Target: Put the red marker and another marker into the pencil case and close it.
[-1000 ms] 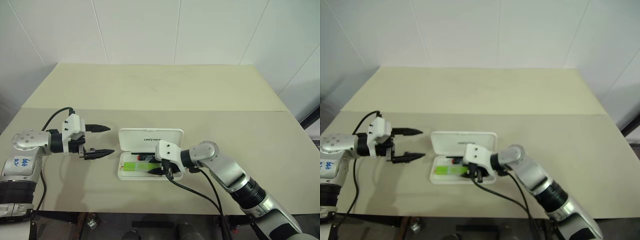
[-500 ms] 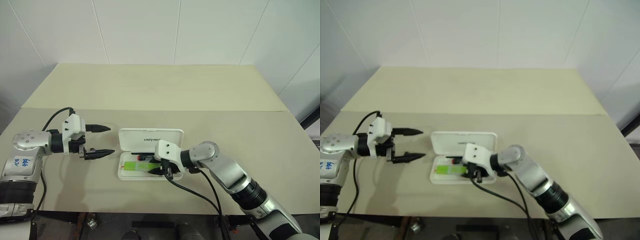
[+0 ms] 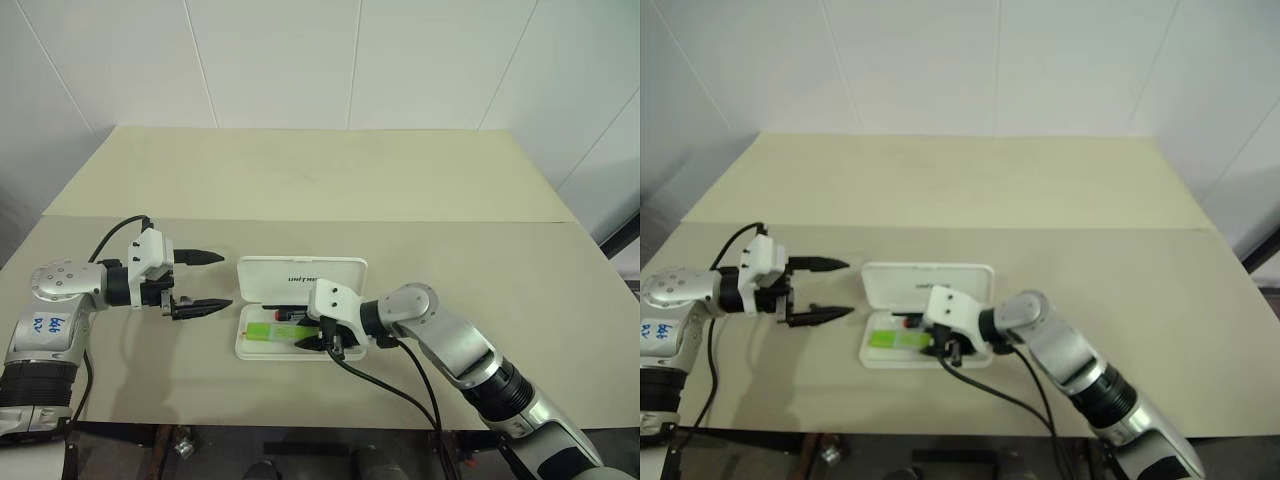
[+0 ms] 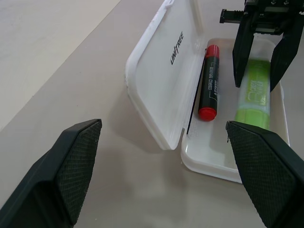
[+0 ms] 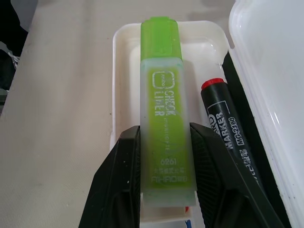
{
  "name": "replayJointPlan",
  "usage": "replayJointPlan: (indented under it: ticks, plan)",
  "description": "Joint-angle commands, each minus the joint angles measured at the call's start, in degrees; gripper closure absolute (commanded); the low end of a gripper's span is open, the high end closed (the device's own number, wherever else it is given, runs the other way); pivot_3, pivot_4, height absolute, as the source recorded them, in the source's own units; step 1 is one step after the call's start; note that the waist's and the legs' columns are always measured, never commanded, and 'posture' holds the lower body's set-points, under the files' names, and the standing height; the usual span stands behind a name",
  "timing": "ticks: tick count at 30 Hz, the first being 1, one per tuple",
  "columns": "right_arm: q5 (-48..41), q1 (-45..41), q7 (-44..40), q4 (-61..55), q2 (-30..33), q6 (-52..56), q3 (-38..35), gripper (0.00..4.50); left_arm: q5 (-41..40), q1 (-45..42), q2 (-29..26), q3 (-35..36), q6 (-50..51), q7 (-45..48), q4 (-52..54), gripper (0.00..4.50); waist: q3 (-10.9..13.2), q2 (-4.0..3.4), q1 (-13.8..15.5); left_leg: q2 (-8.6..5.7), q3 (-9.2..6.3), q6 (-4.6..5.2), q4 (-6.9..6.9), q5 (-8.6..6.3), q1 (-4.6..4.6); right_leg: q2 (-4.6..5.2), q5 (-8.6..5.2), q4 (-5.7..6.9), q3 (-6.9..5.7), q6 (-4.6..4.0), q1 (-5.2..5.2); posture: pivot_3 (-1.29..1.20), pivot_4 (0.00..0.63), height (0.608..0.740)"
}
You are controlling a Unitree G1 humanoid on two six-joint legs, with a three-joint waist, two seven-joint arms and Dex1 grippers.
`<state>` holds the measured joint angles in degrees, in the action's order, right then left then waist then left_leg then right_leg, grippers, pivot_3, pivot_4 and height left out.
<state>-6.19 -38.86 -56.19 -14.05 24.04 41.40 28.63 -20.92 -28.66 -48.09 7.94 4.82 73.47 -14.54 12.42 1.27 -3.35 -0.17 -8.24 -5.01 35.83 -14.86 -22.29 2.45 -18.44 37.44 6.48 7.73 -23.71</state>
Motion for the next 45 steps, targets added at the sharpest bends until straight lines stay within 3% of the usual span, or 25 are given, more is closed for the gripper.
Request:
replayJointPlan:
  ticks: [1,45]
  plan:
    - [-2.23,-0.13,-0.44,-3.02,0.77,-0.17,-2.65,3.41,-0.38,-1.0,-0.22,0.63,-0.79,0.21,-0.15,0.0,0.0,0.0,0.0,0.0,0.0,0.0,0.0,0.0,0.0,0.0,0.0,-0.01,0.0,0.0,0.0,0.0,0.15,0.74]
    - [-4.67,0.82,1.24,-5.09,0.5,2.09,0.52,3.41,-0.8,0.09,-0.22,0.92,-0.18,0.26,1.42,0.0,0.0,0.0,0.01,0.0,0.0,0.0,-0.14,0.0,0.0,0.0,-0.02,-0.07,-0.01,-0.03,-0.02,0.0,0.15,0.74]
